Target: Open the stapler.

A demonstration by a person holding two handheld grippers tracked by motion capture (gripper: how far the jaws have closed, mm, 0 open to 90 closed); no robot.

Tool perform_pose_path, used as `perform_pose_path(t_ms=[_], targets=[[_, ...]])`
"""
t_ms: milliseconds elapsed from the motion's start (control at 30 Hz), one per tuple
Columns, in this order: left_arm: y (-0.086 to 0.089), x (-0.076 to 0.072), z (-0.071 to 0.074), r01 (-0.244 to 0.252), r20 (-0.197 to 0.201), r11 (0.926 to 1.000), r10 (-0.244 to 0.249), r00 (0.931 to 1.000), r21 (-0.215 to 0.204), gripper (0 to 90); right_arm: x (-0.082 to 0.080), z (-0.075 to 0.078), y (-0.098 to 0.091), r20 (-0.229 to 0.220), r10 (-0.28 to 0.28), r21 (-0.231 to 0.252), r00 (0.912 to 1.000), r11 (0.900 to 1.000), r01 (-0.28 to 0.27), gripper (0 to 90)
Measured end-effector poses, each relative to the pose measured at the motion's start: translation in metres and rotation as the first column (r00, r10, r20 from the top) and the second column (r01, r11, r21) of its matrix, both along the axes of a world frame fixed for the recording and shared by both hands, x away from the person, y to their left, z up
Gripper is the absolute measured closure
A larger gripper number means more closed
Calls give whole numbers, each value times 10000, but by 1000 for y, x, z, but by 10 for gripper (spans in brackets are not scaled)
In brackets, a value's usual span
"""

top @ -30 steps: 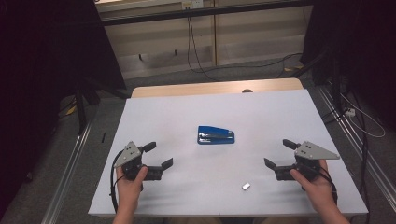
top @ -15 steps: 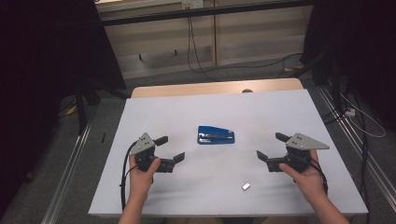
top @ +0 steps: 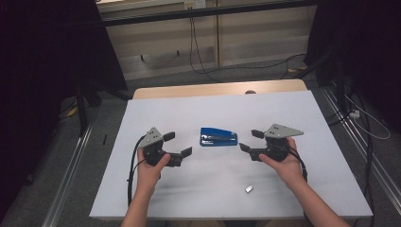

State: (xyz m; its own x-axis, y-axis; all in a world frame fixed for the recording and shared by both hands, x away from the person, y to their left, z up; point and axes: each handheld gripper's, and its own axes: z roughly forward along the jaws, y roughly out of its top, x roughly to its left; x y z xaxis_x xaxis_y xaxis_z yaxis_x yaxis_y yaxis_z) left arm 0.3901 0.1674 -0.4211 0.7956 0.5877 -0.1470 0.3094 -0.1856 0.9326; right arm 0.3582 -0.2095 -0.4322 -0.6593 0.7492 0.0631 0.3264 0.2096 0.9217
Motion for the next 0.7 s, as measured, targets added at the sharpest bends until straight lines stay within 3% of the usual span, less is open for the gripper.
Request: perform_pose_path(t_ms=[67, 100, 200, 267, 300, 400, 467, 533, 633, 700], targets=[[-2, 3, 1, -42, -15, 9998, 42, 10000, 198, 33, 2, 0, 3, -48, 131, -78, 9999, 9999, -132, 367], [-3, 3, 2, -76, 22, 9997, 76, 10000, 251, 33, 7, -1, 10, -97, 352, -169, 9993, 9992, -354, 427], [-5, 6, 3, -45, 22, 9998, 45, 10000, 196, 33, 10, -2, 15, -172, 486, -174, 9987, 9987, -489, 493], [-7, 8, 4, -68, 62, 9995, 66, 10000, 296, 36, 15, -4, 21, -293, 736, -346, 9969, 9966, -746, 656], [-7, 9, 4, -128, 92, 9992, 125, 9999, 390, 36, 15, -4, 21, -293, 736, -346, 9969, 9966, -746, 656], [-9, 13, 3, -166, 4, 9996, 166, 9999, 217, 45, 20, -5, 26, -471, 943, -434, 9944, 9944, -964, 802], [-10, 15, 2, -170, -41, 9993, 172, 9998, 322, 49, 24, -5, 29, -525, 1137, -446, 9921, 9922, -1161, 880], [-12, 18, 2, -164, -22, 9985, 165, 9999, 513, 49, 31, -5, 36, -653, 1306, -425, 9893, 9901, -1335, 900], [-16, 20, 4, -111, -56, 9993, 113, 9999, 360, 52, 35, -7, 41, -718, 1357, -521, 9881, 9888, -1396, 900], [-18, 22, 5, -151, -63, 9990, 154, 9999, 425, 55, 40, -10, 49, -777, 1542, -949, 9850, 9823, -1613, 900]])
